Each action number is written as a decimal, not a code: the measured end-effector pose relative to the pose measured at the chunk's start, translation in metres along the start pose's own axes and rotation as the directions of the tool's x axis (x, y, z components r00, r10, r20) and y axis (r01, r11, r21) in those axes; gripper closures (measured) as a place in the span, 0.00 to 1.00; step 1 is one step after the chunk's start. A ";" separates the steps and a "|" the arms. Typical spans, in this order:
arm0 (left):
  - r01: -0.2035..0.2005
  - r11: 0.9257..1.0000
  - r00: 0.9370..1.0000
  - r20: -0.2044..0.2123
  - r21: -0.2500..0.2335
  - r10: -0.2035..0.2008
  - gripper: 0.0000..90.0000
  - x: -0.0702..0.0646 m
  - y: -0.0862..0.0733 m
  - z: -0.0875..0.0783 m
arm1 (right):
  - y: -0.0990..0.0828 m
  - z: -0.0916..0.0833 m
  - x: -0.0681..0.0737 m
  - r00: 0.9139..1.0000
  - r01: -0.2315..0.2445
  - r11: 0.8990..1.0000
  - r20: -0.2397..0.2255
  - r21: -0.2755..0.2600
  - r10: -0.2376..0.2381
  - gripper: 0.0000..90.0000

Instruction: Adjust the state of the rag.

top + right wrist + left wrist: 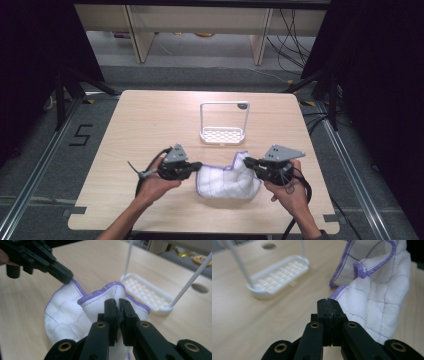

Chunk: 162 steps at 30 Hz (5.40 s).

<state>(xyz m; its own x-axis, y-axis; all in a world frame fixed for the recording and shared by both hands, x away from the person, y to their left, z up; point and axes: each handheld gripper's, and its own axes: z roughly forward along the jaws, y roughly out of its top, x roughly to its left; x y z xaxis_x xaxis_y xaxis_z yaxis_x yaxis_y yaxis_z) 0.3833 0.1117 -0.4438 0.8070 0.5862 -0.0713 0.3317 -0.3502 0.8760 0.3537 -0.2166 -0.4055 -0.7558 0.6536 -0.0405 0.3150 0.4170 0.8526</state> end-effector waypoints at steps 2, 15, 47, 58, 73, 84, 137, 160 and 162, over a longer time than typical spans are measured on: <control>0.004 0.998 0.999 -0.045 -0.056 -0.006 0.99 0.011 0.009 -0.018 | 0.013 -0.001 -0.003 1.000 -0.007 0.999 0.030 -0.038 0.008 0.95; 0.007 0.998 0.988 0.152 0.060 -0.016 0.99 -0.043 -0.067 -0.028 | -0.064 -0.008 0.030 0.999 0.006 0.993 -0.034 0.119 -0.002 0.95; 0.098 0.981 0.992 0.057 0.168 -0.109 0.49 -0.012 -0.027 0.046 | -0.078 -0.050 0.011 0.982 -0.185 0.973 0.003 0.141 0.187 0.43; 0.059 0.976 0.995 0.067 0.209 -0.074 0.47 -0.009 -0.014 0.090 | -0.079 -0.016 -0.051 0.962 -0.265 0.937 0.131 0.227 0.241 0.41; -0.055 0.960 0.995 0.095 0.276 0.029 0.72 -0.020 -0.011 0.117 | -0.096 -0.001 -0.059 0.947 -0.302 0.891 0.211 0.340 0.240 0.47; -0.106 0.982 0.994 0.044 0.159 0.100 0.91 -0.020 -0.005 0.084 | -0.094 0.005 -0.058 0.982 -0.170 0.912 0.145 0.374 0.124 0.95; 0.167 0.978 0.975 -0.165 0.124 -0.146 0.45 0.026 -0.065 -0.027 | -0.039 0.045 0.068 0.994 0.109 0.941 -0.036 0.321 -0.103 0.95; 0.237 0.956 0.969 -0.112 0.172 -0.220 0.48 0.019 -0.043 0.038 | -0.111 -0.027 0.057 0.995 -0.005 0.941 -0.094 0.338 0.039 0.94; 0.248 0.953 0.967 -0.109 0.175 -0.232 0.54 0.022 -0.042 0.042 | -0.114 -0.024 0.057 0.995 -0.008 0.945 -0.092 0.327 0.040 0.93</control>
<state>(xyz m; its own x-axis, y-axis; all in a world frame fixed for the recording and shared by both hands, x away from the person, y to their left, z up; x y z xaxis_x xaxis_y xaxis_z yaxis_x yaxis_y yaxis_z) 0.4077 0.1089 -0.5021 0.6497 0.7277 -0.2198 0.6022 -0.3162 0.7331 0.2605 -0.2422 -0.4925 -0.7922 0.6089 0.0418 0.4913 0.5956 0.6355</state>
